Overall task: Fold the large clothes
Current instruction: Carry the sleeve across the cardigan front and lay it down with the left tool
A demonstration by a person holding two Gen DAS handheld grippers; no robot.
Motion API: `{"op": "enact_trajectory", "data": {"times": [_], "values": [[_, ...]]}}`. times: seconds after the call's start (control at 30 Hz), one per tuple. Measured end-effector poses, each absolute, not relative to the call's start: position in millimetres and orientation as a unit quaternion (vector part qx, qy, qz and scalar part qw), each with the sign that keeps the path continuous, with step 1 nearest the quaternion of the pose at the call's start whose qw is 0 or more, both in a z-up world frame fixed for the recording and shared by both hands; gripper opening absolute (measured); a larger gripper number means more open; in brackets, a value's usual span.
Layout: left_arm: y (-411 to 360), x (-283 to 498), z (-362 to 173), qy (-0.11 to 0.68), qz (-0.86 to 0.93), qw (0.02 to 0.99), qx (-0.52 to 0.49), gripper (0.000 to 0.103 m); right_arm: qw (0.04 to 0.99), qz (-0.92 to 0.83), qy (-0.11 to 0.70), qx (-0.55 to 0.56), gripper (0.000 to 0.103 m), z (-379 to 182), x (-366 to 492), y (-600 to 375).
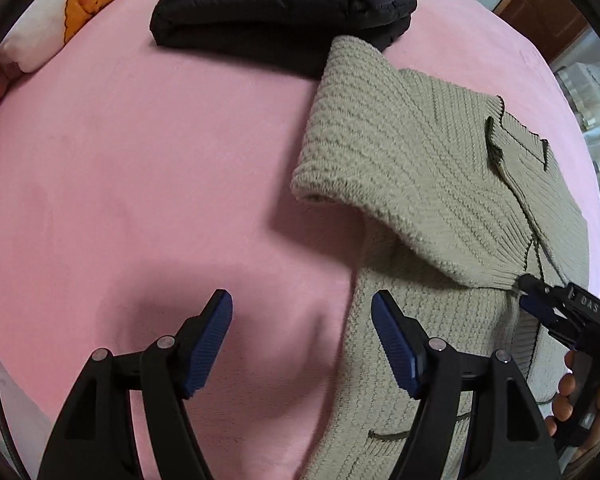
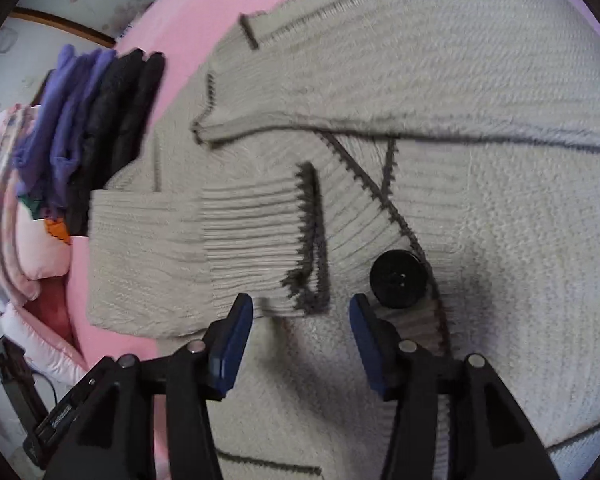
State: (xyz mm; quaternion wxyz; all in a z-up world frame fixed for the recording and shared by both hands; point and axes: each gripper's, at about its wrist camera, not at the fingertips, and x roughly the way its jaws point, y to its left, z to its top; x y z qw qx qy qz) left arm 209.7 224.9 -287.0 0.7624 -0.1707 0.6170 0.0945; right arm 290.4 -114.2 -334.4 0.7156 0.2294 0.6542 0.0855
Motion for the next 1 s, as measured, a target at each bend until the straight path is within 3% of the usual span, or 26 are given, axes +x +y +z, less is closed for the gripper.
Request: {"op": "enact_trajectory", "data": {"times": [0.4,0.5,0.57,0.6,0.77,1.0], "values": [[211,230,-295,0.611,0.058,0.776,-0.147,0.071,0.727,0.095,0.63,0.258,0.047,-342,310,-102],[216,230,-298,0.611,0.065,0.773,-0.156,0.071,0.729,0.078,0.638,0.234,0.034,-349,316,-95],[220,229,-300,0.612,0.07,0.771,-0.165,0.071,0.736,0.083,0.636,0.218,0.013,-346,316,-91],[222,229,-299,0.611,0.072,0.77,-0.169,0.071,0.738,0.09,0.633,0.216,0.011,-343,316,-91],[223,228,-297,0.605,0.078,0.774,-0.172,0.071,0.768,0.11,0.603,0.188,0.009,-303,314,-83],[209,234,-295,0.593,0.087,0.776,-0.195,0.071,0.854,0.122,0.486,0.137,0.009,-191,331,-107]]}}
